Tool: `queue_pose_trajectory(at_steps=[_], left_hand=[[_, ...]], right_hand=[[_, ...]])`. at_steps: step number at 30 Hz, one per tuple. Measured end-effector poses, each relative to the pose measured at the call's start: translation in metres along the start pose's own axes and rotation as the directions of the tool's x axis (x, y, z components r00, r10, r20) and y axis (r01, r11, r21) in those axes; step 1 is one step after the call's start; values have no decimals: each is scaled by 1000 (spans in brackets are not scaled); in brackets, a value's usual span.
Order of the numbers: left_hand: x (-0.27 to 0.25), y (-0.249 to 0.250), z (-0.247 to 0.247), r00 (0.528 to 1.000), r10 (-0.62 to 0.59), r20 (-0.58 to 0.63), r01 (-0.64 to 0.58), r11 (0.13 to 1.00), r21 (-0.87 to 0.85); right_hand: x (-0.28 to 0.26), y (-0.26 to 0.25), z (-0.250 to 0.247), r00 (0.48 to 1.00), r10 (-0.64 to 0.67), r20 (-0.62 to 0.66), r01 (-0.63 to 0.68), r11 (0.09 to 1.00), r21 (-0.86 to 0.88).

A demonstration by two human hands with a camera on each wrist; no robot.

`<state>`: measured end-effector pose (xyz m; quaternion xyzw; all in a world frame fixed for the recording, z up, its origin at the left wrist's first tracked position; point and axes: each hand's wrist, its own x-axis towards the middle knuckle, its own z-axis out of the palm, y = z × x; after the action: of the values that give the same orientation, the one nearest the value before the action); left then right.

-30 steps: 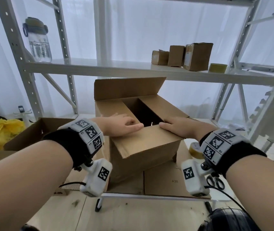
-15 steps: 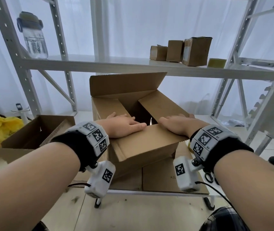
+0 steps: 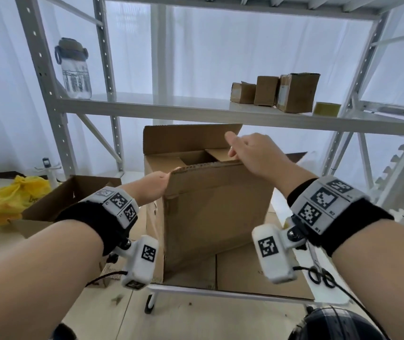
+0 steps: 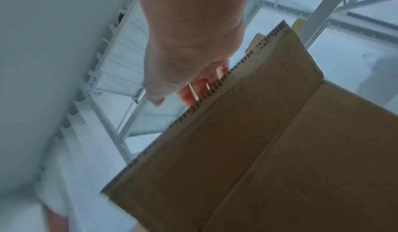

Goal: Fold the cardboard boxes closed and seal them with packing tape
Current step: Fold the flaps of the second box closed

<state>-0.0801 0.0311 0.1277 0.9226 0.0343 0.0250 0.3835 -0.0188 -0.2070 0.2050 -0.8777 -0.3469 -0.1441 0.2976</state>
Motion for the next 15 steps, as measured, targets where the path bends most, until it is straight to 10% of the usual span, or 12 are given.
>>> queue_pose_trajectory(at_steps=[6,15], left_hand=[[-21,4,4,994,-12,-110,-11,977,-211],[-23,2,0,969,120,-214,-100,990,102]], right_hand=[[-6,11,25,959,-282,35,283,935,-215],[0,2,60,978,-107,-178,54,958,-282]])
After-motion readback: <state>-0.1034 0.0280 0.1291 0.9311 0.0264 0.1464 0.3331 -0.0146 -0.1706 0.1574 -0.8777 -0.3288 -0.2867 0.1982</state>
